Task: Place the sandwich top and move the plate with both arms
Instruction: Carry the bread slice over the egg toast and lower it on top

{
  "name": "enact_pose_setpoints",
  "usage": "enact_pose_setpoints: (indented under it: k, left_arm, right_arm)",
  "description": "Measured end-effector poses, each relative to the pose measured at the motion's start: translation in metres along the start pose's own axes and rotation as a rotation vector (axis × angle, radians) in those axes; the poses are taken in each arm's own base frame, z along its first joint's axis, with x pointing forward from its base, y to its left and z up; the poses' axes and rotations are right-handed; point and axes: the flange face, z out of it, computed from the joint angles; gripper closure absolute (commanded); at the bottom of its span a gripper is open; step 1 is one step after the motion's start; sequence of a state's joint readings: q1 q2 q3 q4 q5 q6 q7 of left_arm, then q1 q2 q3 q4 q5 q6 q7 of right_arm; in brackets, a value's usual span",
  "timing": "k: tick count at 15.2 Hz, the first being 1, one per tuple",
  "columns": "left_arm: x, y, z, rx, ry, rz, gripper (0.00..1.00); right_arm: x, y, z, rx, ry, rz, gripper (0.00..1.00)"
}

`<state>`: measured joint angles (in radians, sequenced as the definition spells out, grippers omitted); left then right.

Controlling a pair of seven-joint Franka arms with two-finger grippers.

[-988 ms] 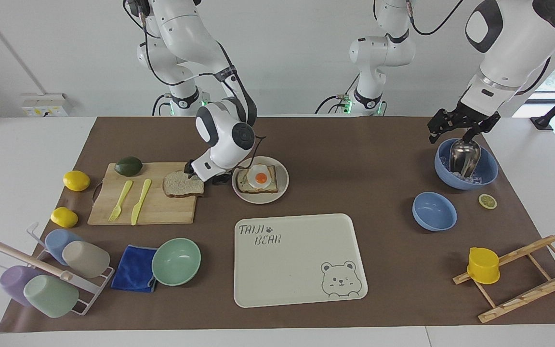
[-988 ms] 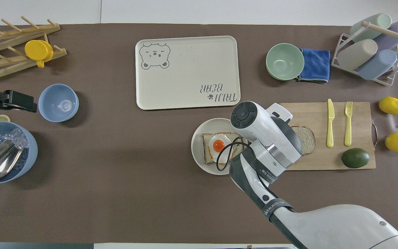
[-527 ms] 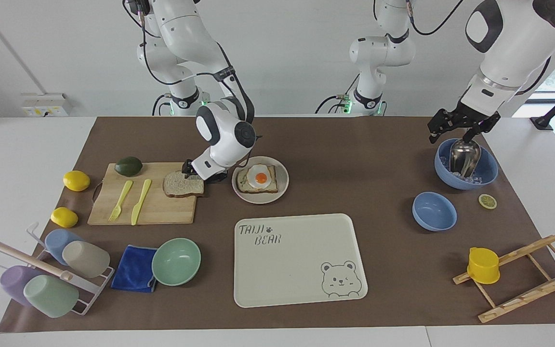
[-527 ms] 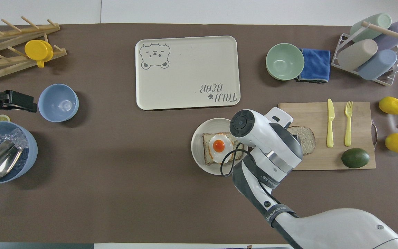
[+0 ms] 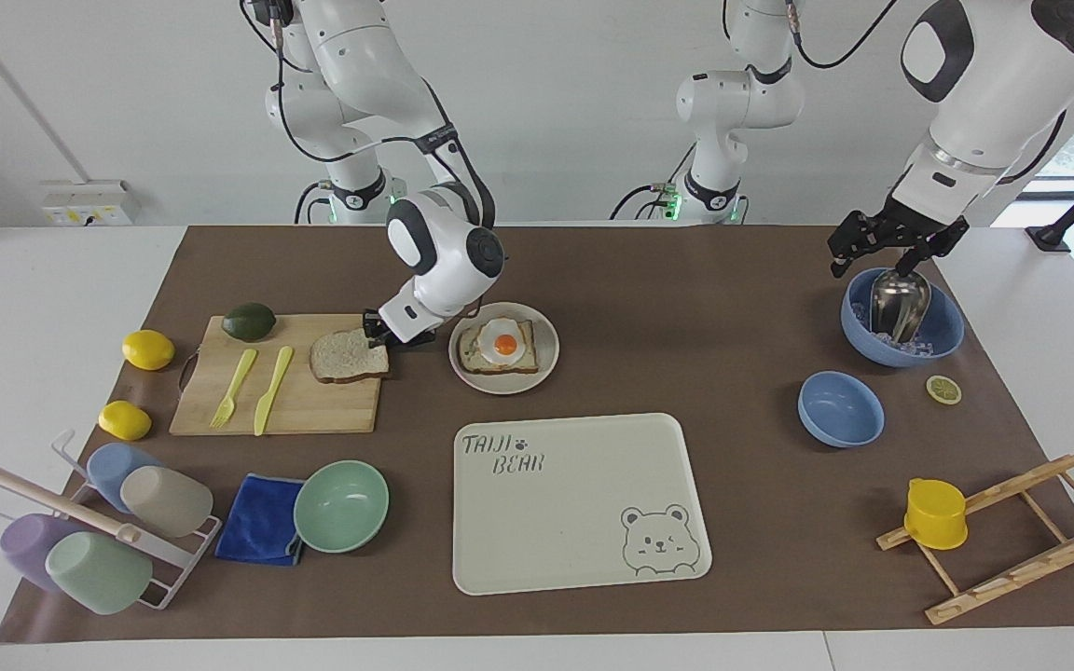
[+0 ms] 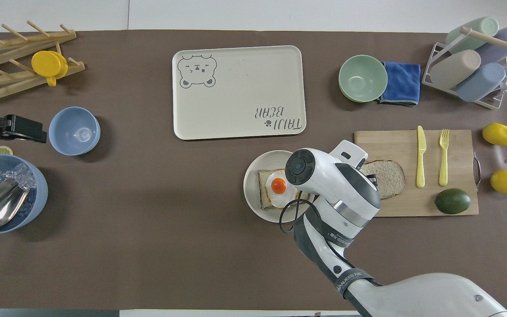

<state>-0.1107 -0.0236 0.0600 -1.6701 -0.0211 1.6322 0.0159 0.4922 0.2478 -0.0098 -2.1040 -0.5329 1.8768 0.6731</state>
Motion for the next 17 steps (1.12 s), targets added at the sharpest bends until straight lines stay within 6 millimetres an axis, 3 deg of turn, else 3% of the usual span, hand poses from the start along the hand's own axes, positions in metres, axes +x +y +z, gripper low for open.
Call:
enact_pose_setpoints:
  k: [2,4,8,10,12,17]
  left_arm:
    - [0.000,0.000,0.000,0.000,0.000,0.000,0.00]
    - [0.000,0.000,0.000,0.000,0.000,0.000,0.00]
    - [0.000,0.000,0.000,0.000,0.000,0.000,0.00]
    - [0.000,0.000,0.000,0.000,0.000,0.000,0.00]
    - [0.000,0.001,0.000,0.000,0.000,0.001,0.00]
    - [0.000,0.001,0.000,0.000,0.000,0.002,0.00]
  right_arm:
    - [-0.003,-0.003,-0.011,-0.017,0.004,-0.009,1.00]
    - [-0.001,-0.004,-0.037,-0.033,0.013,-0.016,1.00]
    - [-0.002,-0.015,-0.145,0.028,0.024,-0.002,1.00]
    - [-0.004,-0.030,-0.187,0.092,0.049,-0.014,1.00]
    - [-0.003,-0.047,-0.196,0.150,0.042,-0.016,1.00]
    - [0.003,-0.073,-0.184,0.206,0.019,0.018,1.00]
